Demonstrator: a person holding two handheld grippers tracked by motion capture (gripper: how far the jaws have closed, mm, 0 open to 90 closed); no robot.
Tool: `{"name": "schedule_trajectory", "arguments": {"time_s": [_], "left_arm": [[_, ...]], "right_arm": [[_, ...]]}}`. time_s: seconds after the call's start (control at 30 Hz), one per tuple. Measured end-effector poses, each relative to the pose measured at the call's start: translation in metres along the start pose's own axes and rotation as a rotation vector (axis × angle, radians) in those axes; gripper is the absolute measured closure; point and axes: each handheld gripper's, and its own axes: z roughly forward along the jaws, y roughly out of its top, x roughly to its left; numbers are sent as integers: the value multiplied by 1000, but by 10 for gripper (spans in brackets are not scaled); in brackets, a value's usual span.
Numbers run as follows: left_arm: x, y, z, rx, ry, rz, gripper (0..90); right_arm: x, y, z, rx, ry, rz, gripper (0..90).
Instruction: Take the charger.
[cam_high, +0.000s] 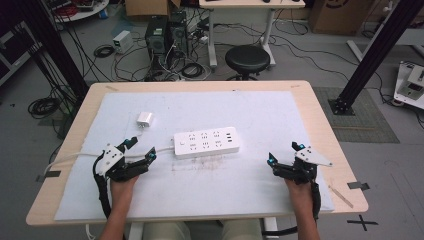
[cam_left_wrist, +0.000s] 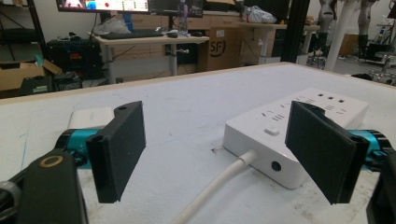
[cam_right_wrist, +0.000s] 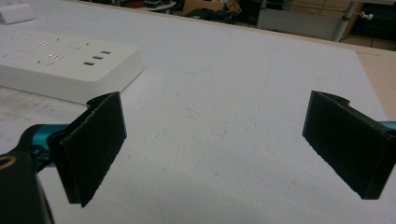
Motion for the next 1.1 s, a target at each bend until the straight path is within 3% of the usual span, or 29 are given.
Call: {"name": "schedule_trajectory", "arguments": {"time_s": [0.57,0.7,0.77,0.87,0.9,0.97,1.1], "left_arm": [[-1,0,0,1,-3,6,203],[3,1,1,0,1,-24,202],[3,3,0,-2,12,-17,202],[3,25,1,-36,20,41,202],[3,25,1,-36,20,41,202],[6,47,6,-49,-9,81,202],[14,64,13,-38,-46,94,178]], "right_arm": [[0,0,-1,-10,-11,-4,62],[-1,0,-1,-9,-8,11,62],[-1,0,-1,-12,-8,9,62],[0,-1,-1,-15,-7,9,62],[0,-1,-2,-18,-5,7,62],[0,-1,-2,-18,-7,7,62],[-1,-1,-2,-21,-7,4,62]]}}
